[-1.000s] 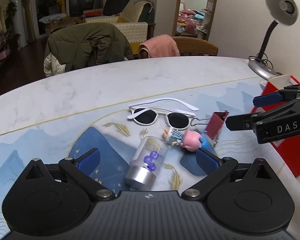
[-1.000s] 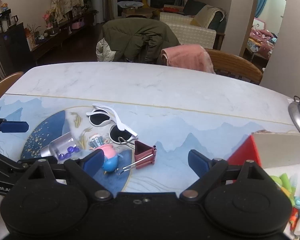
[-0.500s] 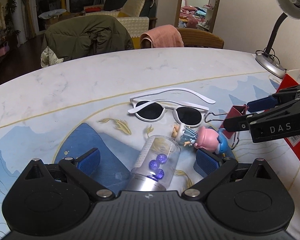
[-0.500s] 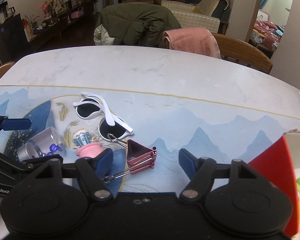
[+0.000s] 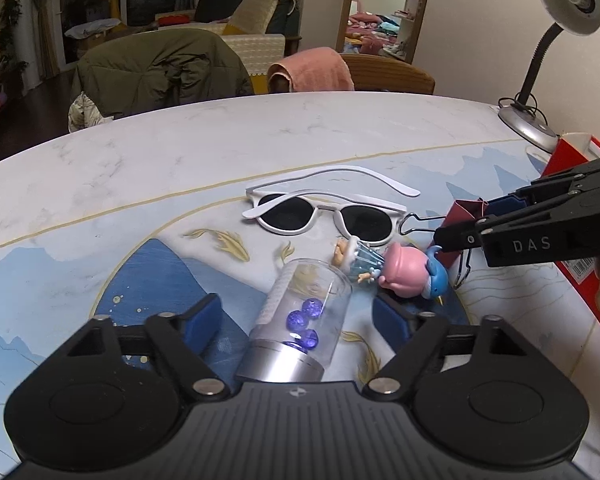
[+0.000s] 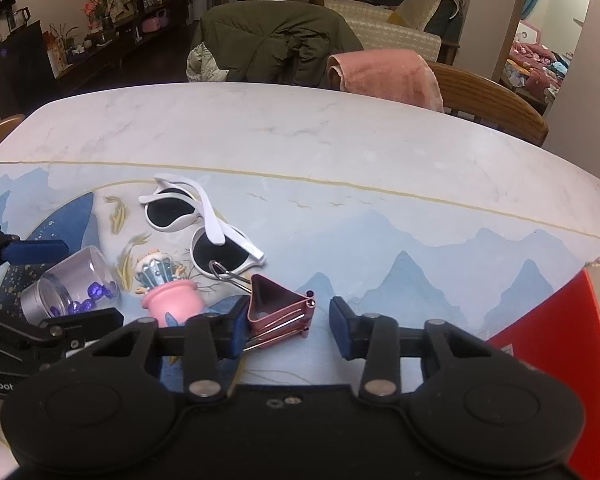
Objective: Organize rigid objects
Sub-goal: 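Grasp the clear cup of purple balls with the left tool while the right tool grasps the pink binder clip, then carry the cup and binder clip with both tools into the shoebox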
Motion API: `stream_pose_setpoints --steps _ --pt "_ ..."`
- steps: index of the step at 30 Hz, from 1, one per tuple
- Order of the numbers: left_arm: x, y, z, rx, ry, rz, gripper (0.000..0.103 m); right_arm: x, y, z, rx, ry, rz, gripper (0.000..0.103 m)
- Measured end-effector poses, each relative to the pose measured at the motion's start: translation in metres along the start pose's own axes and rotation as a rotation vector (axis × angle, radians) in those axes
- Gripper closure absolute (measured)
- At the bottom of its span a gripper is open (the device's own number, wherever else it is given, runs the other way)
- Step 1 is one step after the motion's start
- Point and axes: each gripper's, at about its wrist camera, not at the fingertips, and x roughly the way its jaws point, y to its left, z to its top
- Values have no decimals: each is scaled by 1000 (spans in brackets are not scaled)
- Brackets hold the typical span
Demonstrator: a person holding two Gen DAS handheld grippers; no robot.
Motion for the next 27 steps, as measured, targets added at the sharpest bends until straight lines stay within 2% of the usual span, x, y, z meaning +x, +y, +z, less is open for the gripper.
stream_pose_setpoints --steps 5,16,27 --pt "-2 -1 -1 -5 9 -17 52 -3 1 0 -9 -5 1 73" --pt "-11 -11 1 -1 20 4 55 -24 -3 -8 36 -23 -18 74" --pt "-38 -26 1 -3 31 4 61 -71 -7 -23 77 -21 2 74"
